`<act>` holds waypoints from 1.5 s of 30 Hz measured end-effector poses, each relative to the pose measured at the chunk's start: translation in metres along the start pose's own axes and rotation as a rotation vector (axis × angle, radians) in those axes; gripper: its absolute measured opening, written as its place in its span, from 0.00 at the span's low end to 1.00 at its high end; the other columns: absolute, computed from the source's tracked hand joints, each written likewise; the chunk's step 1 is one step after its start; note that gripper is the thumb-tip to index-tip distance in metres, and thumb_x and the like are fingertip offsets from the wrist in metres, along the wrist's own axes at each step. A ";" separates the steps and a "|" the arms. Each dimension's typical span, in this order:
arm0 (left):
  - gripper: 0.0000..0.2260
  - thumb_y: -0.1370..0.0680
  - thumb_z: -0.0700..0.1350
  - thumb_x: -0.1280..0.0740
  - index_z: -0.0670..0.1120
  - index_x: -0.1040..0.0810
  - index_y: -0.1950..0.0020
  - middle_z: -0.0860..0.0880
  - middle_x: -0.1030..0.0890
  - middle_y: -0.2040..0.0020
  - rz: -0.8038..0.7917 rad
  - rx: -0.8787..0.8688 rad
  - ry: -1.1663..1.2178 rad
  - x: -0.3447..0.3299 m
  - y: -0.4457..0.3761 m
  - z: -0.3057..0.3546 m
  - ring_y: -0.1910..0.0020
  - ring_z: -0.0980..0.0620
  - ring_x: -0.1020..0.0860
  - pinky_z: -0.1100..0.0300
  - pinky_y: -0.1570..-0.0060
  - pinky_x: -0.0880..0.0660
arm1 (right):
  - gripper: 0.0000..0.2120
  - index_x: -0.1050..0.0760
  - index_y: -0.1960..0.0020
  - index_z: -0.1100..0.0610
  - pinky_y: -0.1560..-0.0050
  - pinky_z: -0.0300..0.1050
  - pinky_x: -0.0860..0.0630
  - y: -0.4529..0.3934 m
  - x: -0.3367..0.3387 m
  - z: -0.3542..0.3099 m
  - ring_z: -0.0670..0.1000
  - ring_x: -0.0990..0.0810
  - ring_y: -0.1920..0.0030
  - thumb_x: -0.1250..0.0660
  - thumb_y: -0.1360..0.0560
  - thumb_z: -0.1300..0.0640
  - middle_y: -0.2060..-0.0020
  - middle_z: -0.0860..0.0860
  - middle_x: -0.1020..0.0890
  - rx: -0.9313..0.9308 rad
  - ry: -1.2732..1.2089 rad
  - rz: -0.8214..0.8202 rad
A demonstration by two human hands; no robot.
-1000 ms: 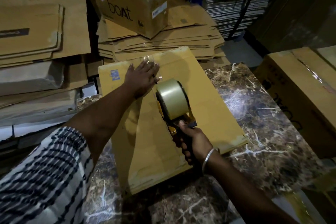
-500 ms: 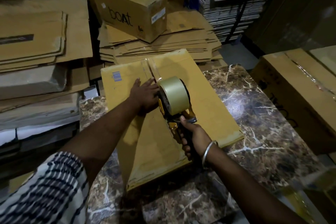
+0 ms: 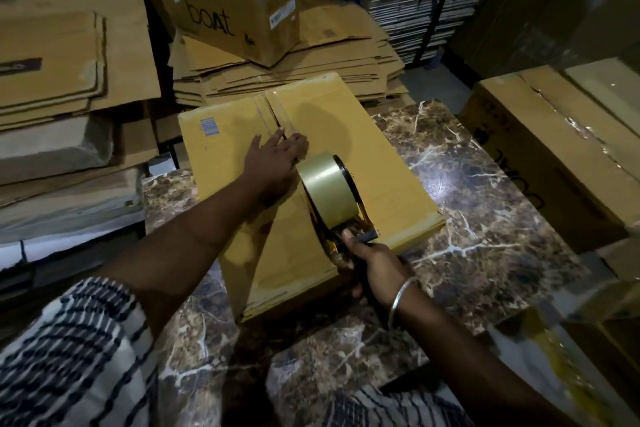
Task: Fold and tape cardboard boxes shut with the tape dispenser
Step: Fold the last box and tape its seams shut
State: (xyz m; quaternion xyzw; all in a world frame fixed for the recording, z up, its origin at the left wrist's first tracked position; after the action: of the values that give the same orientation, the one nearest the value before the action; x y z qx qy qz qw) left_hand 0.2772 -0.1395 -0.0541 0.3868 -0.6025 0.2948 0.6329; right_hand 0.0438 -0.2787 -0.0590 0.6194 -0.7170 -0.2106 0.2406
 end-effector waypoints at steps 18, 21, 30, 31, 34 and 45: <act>0.25 0.17 0.58 0.45 0.58 0.42 0.19 0.56 0.45 0.19 -0.119 0.017 0.124 -0.005 -0.015 -0.009 0.19 0.53 0.51 0.34 0.26 0.55 | 0.30 0.17 0.44 0.54 0.73 0.43 0.32 -0.050 -0.004 -0.042 0.54 0.31 0.76 0.34 0.29 0.29 0.59 0.55 0.22 -0.081 -0.065 -0.057; 0.24 0.16 0.59 0.49 0.58 0.44 0.19 0.56 0.46 0.18 -0.122 0.019 0.087 -0.008 -0.019 -0.010 0.19 0.52 0.50 0.32 0.27 0.54 | 0.29 0.19 0.46 0.56 0.70 0.43 0.32 -0.042 -0.004 -0.038 0.52 0.32 0.75 0.36 0.26 0.30 0.60 0.53 0.24 -0.117 -0.081 -0.055; 0.24 0.17 0.61 0.56 0.64 0.54 0.20 0.60 0.52 0.18 -0.078 -0.016 0.075 -0.010 -0.010 -0.007 0.19 0.49 0.50 0.26 0.30 0.56 | 0.21 0.24 0.61 0.59 0.76 0.40 0.37 0.010 0.019 -0.008 0.54 0.33 0.78 0.32 0.26 0.40 0.69 0.55 0.28 0.010 -0.176 -0.003; 0.24 0.17 0.60 0.56 0.65 0.54 0.20 0.60 0.52 0.19 -0.075 -0.012 0.078 -0.009 -0.009 -0.007 0.19 0.49 0.50 0.26 0.30 0.57 | 0.25 0.24 0.60 0.61 0.76 0.41 0.37 0.011 0.020 -0.003 0.55 0.32 0.78 0.30 0.28 0.38 0.69 0.57 0.27 0.024 -0.178 -0.005; 0.24 0.16 0.59 0.56 0.62 0.54 0.19 0.58 0.51 0.18 -0.055 0.033 0.045 -0.008 -0.007 -0.003 0.19 0.47 0.52 0.27 0.30 0.59 | 0.45 0.23 0.48 0.70 0.70 0.45 0.29 0.008 0.021 0.008 0.68 0.24 0.66 0.26 0.38 0.27 0.54 0.69 0.21 0.069 -0.184 -0.015; 0.26 0.18 0.58 0.45 0.57 0.43 0.19 0.54 0.45 0.18 -0.171 -0.296 -0.069 -0.013 0.010 0.044 0.19 0.51 0.57 0.34 0.26 0.57 | 0.37 0.21 0.53 0.62 0.78 0.41 0.34 0.002 0.020 0.010 0.65 0.27 0.57 0.28 0.42 0.29 0.53 0.64 0.22 0.100 -0.234 -0.007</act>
State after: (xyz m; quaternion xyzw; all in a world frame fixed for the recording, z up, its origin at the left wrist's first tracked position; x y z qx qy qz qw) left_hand 0.2439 -0.1706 -0.0666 0.3492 -0.6257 0.1346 0.6844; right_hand 0.0342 -0.2980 -0.0638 0.6041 -0.7478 -0.2463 0.1235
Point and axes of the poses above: each hand's wrist, its own y-axis away from the middle knuckle, its own x-axis out of the back of the hand, z = x × y, the point moved 6 cm from there along -y, towards the middle knuckle
